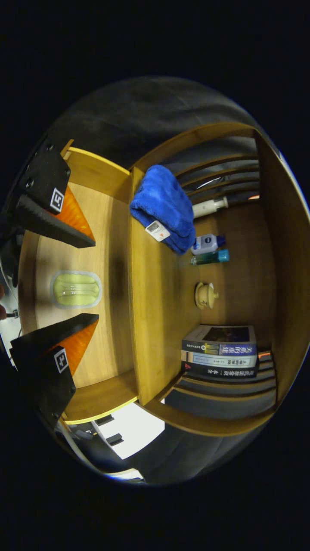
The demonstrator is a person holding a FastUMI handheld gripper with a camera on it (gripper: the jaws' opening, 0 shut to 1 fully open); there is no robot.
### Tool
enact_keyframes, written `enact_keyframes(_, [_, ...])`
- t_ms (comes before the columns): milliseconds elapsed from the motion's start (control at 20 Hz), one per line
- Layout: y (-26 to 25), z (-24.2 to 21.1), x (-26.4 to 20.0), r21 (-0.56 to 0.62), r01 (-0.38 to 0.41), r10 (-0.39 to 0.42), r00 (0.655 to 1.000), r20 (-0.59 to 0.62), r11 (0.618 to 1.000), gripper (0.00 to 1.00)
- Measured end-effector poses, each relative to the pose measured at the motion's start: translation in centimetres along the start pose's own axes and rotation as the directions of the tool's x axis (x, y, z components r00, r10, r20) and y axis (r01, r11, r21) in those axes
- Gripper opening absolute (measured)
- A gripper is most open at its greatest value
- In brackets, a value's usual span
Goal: Pull open the drawer, take out the items inside it, and place them on the countertop above the cabinet.
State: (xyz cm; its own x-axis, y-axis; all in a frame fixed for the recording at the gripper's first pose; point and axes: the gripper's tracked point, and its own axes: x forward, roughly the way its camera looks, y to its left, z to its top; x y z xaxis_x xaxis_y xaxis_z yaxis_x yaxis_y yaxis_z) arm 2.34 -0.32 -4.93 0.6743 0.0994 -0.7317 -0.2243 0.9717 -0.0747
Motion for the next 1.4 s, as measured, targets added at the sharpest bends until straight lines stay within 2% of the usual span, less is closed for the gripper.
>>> enact_keyframes(200, [-0.3, -1.6, 3.7, -0.019, 0.025, -0.027, 0.986, -0.165, 1.0, 0.99])
enact_keyframes(400, [-0.7, -3.4, 6.7, -0.034, 0.045, -0.053, 0.947, -0.318, 0.998, 0.98])
enact_keyframes(550, [-1.1, -4.9, 8.1, -0.046, 0.068, -0.081, 0.914, -0.398, 0.997, 0.83])
enact_keyframes(600, [-1.2, -5.5, 8.4, -0.058, 0.066, -0.084, 0.903, -0.421, 0.996, 0.74])
enact_keyframes(700, [-1.2, -7.0, 8.3, -0.076, 0.062, -0.09, 0.882, -0.462, 0.995, 0.64])
enact_keyframes(850, [-1.0, -7.2, 7.5, -0.066, 0.063, -0.087, 0.876, -0.475, 0.996, 0.34])
enact_keyframes(950, [-1.1, -6.5, 6.5, -0.059, 0.065, -0.085, 0.877, -0.473, 0.996, 0.24])
enact_keyframes(1100, [-0.8, -4.6, 4.0, -0.054, 0.037, -0.057, 0.89, -0.453, 0.998, 0.23])
enact_keyframes(1400, [-1.4, 1.0, 0.1, -0.076, 0.043, -0.07, 0.916, -0.395, 0.996, 0.23])
